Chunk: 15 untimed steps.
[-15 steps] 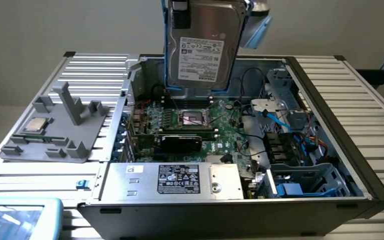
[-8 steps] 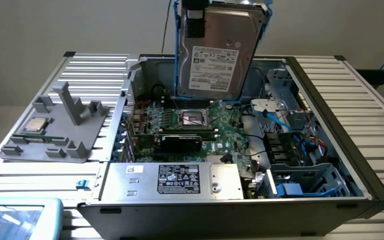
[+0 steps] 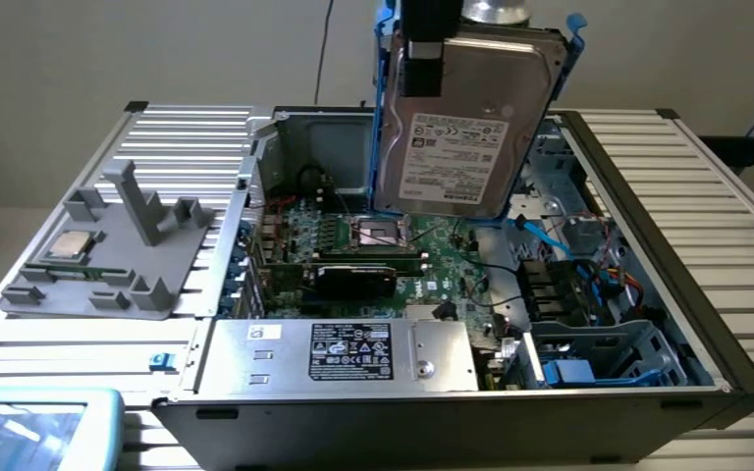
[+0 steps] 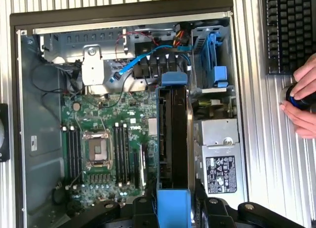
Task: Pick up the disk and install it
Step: 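Pick up the disk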
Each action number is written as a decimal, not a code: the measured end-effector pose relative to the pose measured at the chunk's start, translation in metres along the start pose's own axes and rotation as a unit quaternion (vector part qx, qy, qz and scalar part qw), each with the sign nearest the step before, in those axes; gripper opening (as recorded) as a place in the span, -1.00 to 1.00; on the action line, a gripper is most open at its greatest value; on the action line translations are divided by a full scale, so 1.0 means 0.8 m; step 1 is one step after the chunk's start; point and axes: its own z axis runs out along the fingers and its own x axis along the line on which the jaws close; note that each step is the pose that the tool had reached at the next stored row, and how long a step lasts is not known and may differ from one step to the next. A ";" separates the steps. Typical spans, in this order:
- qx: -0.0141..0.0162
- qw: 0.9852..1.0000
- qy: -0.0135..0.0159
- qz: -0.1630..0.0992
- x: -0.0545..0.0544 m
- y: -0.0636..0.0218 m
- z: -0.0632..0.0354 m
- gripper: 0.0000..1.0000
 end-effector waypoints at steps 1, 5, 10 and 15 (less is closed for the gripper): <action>0.000 1.000 0.000 0.000 -0.003 0.005 0.000 -0.25; 0.000 1.000 0.000 0.000 -0.014 0.024 0.001 -0.25; 0.000 1.000 0.000 0.000 -0.026 0.051 0.002 -0.25; 0.000 1.000 0.000 0.000 -0.036 0.078 0.003 -0.25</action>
